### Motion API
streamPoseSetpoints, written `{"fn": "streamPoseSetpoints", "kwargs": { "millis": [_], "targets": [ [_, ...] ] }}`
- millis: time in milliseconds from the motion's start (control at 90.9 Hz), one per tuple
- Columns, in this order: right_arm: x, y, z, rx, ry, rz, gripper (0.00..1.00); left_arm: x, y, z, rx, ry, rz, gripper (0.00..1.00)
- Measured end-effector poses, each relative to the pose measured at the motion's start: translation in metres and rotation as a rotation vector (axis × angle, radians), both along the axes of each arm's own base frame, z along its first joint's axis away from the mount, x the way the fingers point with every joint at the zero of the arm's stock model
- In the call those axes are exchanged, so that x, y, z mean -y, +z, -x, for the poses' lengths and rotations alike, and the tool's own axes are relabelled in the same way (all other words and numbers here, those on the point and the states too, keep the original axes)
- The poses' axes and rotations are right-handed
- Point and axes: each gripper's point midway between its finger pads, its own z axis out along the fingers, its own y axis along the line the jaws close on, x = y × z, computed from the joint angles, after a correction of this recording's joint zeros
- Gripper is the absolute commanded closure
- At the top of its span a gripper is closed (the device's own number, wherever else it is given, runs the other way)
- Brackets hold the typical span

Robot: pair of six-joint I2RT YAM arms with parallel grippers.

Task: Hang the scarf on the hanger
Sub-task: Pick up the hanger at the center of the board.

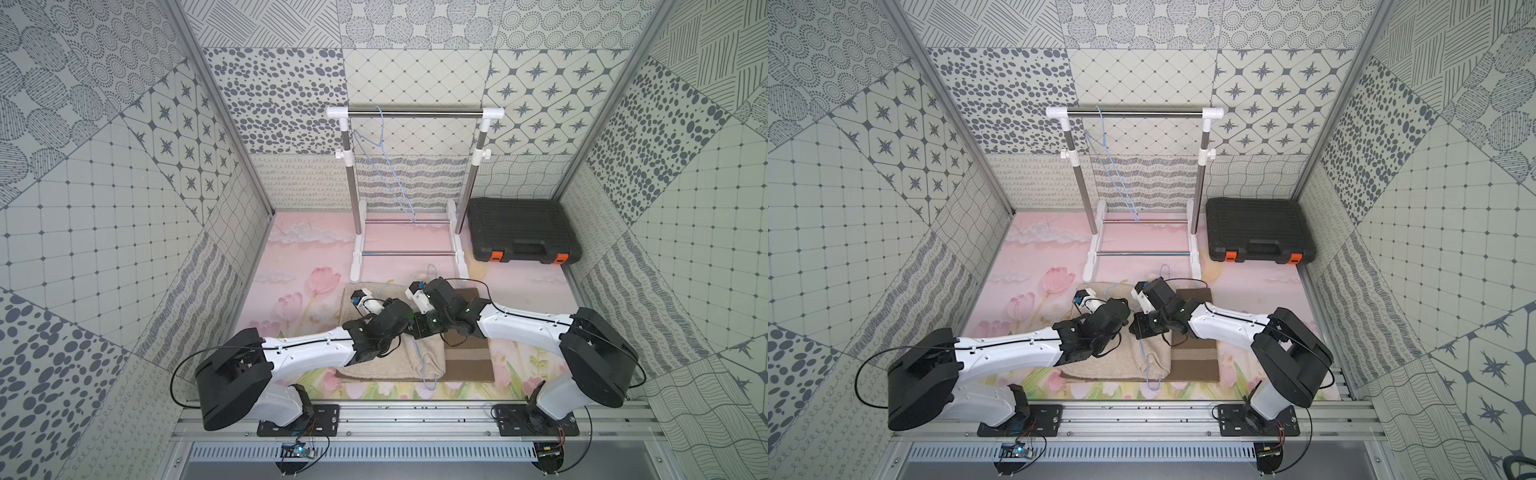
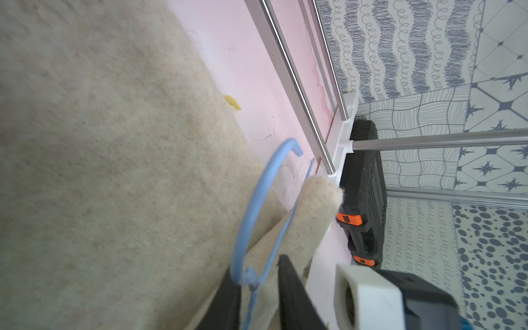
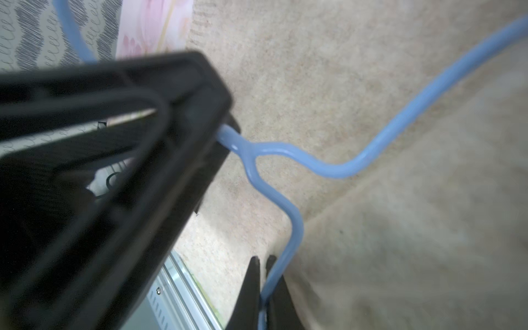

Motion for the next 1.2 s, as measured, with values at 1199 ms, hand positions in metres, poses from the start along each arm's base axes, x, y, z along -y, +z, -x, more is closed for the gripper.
{"fn": "streamPoseSetpoints", "kwargs": {
  "millis": [1199],
  "targets": [
    [0.030,0.009,-0.006,-0.108,-0.060,-0.493,1.00,0.063,-0.056,0.016,0.014,-0.758,0.112,0.53]
  ]
}}
